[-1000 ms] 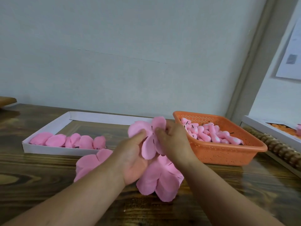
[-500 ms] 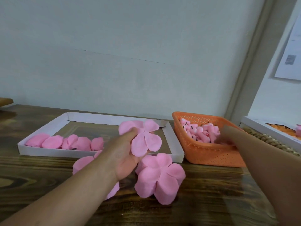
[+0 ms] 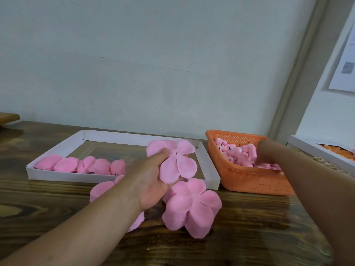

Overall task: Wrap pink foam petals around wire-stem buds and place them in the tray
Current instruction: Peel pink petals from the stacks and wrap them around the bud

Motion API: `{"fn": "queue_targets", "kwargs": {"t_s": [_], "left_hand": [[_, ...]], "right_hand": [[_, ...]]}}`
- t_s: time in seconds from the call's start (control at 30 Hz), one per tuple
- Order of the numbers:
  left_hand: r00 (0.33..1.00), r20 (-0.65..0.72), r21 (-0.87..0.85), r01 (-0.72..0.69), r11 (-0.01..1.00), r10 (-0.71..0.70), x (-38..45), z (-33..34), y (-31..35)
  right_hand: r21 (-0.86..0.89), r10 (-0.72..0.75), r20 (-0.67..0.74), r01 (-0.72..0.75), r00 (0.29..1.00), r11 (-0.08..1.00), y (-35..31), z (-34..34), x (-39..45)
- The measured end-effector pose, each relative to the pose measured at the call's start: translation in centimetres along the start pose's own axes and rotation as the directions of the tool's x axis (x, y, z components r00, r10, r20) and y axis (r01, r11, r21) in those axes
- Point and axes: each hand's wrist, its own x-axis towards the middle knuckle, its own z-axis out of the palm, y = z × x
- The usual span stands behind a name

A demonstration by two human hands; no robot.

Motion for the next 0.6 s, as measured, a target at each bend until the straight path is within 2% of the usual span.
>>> {"fn": "queue_targets", "kwargs": {"t_s": [0.1, 0.13, 0.17, 0.27, 0.33, 0.47, 0.6], "left_hand": [[1.000, -0.009, 0.011, -0.002, 1.000, 0.002, -0.1, 0.1, -0.1], [1.000, -0.006, 0.001, -0.002, 1.000, 0.002, -0.1, 0.2, -0.1], [1.000, -0.001, -0.017, -0.001, 1.000, 0.001, -0.2, 0.3, -0.1], [1.000, 0.005, -0.035, 0.013, 0.999, -0.012, -0.4, 0.6, -0.1], [1.000, -0.001, -0.022, 0.022, 1.000, -0.022, -0.5, 0.7, 0.0], [0.996, -0.075, -0.026, 0.041, 0.999, -0.043, -0.6, 0.9, -0.1], [0.993, -0.102, -0.035, 0.052, 0.998, -0.056, -0.7, 1.0, 0.0]], "right_hand": [[0.144, 0.023, -0.312, 0.023, 0.950, 0.989, 0.0, -0.6, 0.8], [0.146, 0.009, -0.370, 0.049, 0.929, 0.988, -0.2, -0.6, 0.7], [0.098, -0.038, -0.359, 0.079, 0.932, 0.992, -0.3, -0.3, 0.7], [-0.042, -0.177, -0.161, 0.173, 0.971, 0.984, -0.7, 1.1, 0.1], [-0.091, -0.227, -0.096, 0.219, 0.969, 0.972, -0.4, 1.7, 0.3], [-0.142, -0.244, 0.035, 0.246, 0.969, 0.959, -0.5, 1.3, 0.7], [-0.130, -0.194, 0.072, 0.203, 0.978, 0.971, -0.9, 1.7, 1.5]]}}
